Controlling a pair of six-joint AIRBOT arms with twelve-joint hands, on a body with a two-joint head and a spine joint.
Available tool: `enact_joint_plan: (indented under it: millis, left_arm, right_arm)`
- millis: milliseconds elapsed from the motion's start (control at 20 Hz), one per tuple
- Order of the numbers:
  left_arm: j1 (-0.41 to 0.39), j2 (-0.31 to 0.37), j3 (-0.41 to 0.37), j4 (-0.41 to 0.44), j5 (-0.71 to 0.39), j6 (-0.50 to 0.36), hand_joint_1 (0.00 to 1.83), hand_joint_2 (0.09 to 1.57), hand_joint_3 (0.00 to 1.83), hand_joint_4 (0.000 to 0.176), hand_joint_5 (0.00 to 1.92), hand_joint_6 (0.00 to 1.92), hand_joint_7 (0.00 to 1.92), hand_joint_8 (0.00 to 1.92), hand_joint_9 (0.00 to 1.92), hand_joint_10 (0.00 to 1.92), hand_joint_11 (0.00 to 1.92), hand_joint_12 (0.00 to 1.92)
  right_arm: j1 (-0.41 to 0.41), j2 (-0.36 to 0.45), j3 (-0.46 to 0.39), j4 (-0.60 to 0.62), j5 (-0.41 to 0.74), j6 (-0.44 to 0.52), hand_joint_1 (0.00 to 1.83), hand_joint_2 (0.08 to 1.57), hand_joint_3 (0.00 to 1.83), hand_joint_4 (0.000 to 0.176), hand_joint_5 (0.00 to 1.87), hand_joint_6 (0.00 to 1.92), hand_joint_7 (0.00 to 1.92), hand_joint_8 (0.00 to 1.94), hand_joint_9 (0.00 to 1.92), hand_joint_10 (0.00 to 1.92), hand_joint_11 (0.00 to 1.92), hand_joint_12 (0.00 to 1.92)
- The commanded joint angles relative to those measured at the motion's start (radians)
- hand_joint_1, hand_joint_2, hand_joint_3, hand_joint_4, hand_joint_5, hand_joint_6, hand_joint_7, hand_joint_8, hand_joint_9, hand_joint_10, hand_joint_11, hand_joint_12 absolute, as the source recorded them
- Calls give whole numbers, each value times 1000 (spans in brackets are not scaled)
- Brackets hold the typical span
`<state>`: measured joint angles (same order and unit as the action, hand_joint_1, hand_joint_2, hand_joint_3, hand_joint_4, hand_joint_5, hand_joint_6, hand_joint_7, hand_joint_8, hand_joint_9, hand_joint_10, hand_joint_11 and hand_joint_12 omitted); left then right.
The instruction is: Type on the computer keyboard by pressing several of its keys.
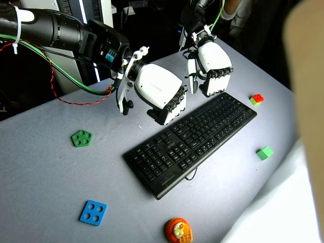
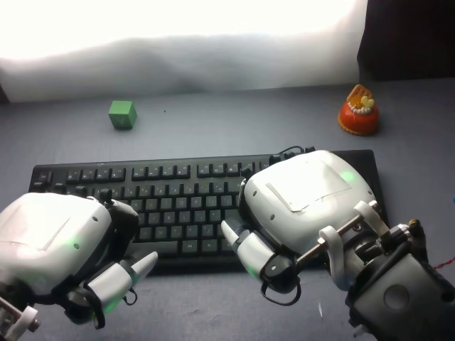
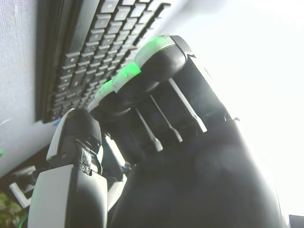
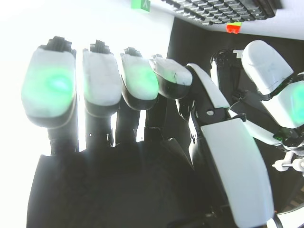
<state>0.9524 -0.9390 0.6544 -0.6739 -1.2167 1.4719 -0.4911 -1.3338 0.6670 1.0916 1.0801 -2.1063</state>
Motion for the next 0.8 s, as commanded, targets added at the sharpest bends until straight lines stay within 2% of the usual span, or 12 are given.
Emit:
enact_joint_plan:
  millis: [0,100,300,500,700,750]
  left_arm:
    - [-3,-5,5,50,-101,-1,384,1209,196,5,270,117,353,69,330,156,0,938]
    - [1,-18,12,50,-109,-5,328,1304,18,9,301,11,372,1,387,30,0,938]
    - [25,-49,28,50,-141,-9,297,1323,12,19,268,2,334,0,355,2,0,882]
    - [75,-116,54,50,-221,-16,281,1316,4,28,256,1,326,0,343,1,0,841]
    - [109,-183,96,58,-288,-19,274,1318,1,34,234,1,294,0,314,0,0,809]
    - [113,-197,111,66,-293,-19,285,1315,0,30,251,6,298,2,312,0,0,797]
  right_arm:
    - [2,3,-8,-80,50,5,137,1122,195,0,314,248,365,77,283,268,0,1091]
    - [2,3,-8,-79,49,5,113,1224,5,0,398,47,385,0,357,60,0,1071]
    - [-1,3,-8,-71,45,3,131,1221,0,0,414,32,421,6,402,48,0,1120]
    - [0,-1,-6,-46,25,-2,121,1227,3,0,403,21,417,1,395,36,0,1128]
    - [-2,-50,35,-41,28,4,146,1222,0,0,441,23,417,0,407,24,0,1127]
    - [-3,-73,56,-29,32,4,141,1221,0,0,447,24,423,4,413,25,0,1127]
